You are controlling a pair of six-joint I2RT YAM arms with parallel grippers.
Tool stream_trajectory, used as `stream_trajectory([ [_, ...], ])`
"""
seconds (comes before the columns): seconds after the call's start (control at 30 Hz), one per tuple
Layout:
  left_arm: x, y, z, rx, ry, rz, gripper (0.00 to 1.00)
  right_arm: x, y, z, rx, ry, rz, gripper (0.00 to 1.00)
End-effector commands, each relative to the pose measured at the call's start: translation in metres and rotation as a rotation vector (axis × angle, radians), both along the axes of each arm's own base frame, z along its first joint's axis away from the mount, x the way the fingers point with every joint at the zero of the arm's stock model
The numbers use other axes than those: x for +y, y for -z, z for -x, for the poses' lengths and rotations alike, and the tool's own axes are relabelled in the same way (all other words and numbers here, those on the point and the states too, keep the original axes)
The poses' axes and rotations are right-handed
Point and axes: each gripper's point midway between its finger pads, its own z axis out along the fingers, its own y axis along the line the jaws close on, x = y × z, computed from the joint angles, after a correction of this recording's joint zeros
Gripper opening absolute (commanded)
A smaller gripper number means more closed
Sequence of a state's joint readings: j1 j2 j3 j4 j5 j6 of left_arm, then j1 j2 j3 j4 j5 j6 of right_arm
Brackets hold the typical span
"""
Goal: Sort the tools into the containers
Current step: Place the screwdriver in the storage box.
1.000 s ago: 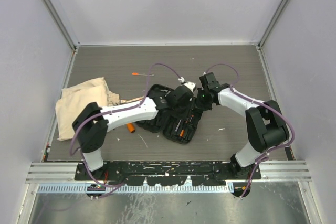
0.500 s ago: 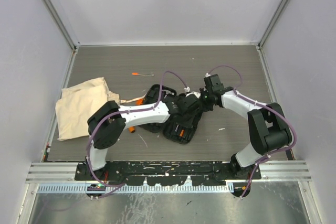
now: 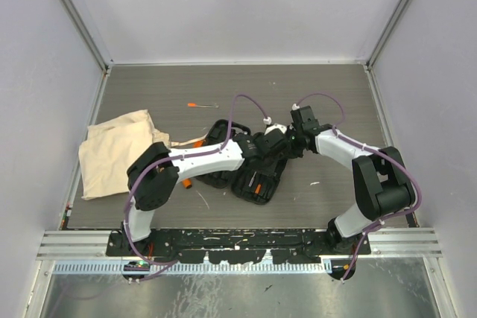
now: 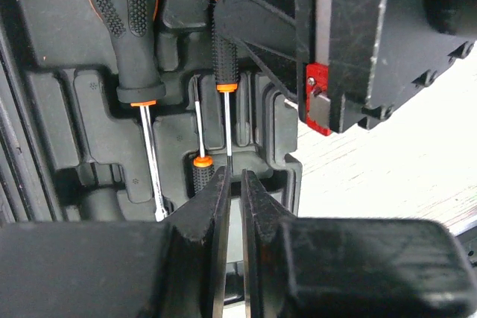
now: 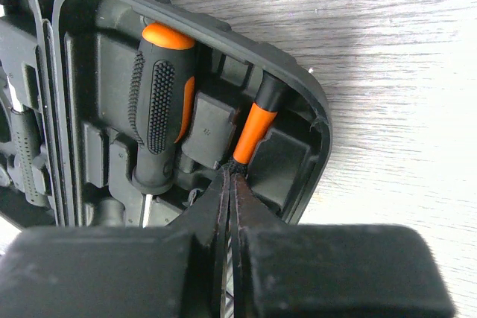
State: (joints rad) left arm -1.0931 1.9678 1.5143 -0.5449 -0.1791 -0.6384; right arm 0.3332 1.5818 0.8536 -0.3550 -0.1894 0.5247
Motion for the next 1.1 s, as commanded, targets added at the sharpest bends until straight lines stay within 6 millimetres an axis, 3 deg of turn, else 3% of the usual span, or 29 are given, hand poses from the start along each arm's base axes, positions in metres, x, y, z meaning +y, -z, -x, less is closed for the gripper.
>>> stream_trajectory([
  [0.0,-0.008,-0.009,-0.005,-0.023,0.011,0.008,0.11,-0.036,0.056,0.06,0.233,-0.029,0.187,0.01],
  [0.7,-0.005,0.025,-0.002,0.014,0.028,-0.058,0.08,-0.037,0.057,0.062,0.239,-0.031,0.19,0.01],
  [0.8,-0.002,0.027,-0.002,0.019,0.028,-0.076,0.04,-0.037,0.058,0.062,0.24,-0.032,0.189,0.01],
  [0.9,0.001,0.023,0.0,0.016,0.032,-0.082,0.04,-0.037,0.057,0.062,0.237,-0.032,0.19,0.01],
  [1.07,0.004,-0.001,-0.004,-0.028,0.031,-0.048,0.09,-0.038,0.058,0.062,0.238,-0.031,0.194,0.01],
])
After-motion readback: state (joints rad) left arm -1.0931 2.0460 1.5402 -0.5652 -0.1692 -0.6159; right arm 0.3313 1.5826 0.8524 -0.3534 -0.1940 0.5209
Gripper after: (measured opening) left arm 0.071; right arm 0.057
